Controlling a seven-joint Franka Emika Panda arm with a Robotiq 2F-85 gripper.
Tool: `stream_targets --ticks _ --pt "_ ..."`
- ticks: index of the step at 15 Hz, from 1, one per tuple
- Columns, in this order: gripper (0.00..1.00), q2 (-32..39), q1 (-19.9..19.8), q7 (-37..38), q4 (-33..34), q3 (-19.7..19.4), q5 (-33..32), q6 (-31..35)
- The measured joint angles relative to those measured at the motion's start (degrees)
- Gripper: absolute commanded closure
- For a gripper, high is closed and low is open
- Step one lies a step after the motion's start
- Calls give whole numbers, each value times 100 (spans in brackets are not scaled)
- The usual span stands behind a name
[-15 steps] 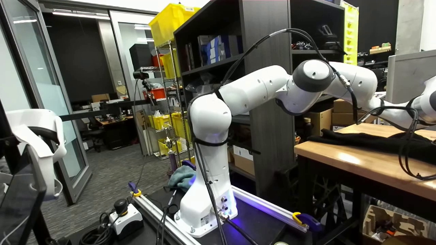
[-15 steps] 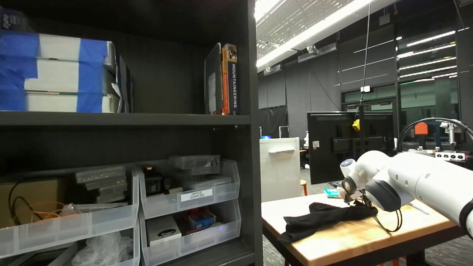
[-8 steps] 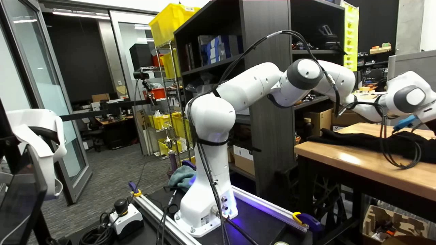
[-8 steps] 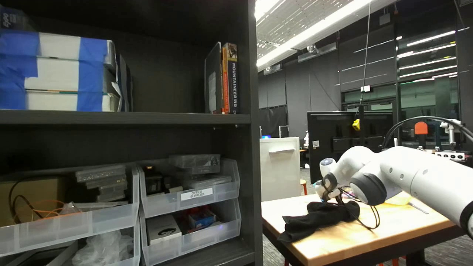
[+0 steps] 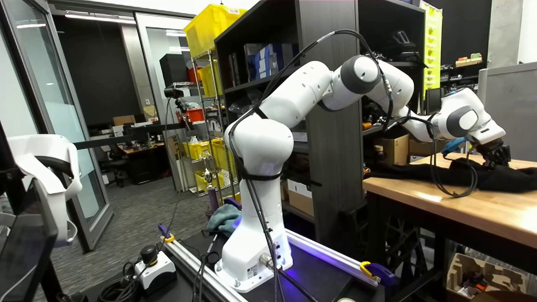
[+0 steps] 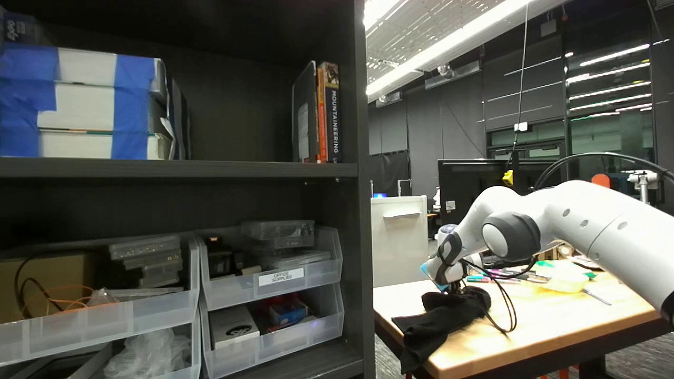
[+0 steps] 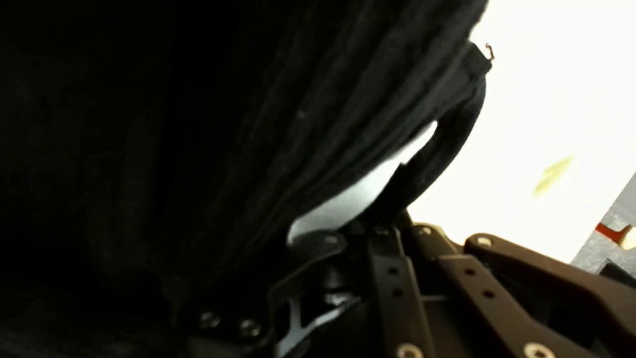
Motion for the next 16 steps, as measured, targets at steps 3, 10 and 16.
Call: stream_targets --ticks 3,10,16 --pt "99 -434 3 -401 -626 203 0 103" --pt "99 -1458 307 -1523 -2314 425 -43 651" --pt "99 -1903 835 -1843 -3277 -9 -127 1011"
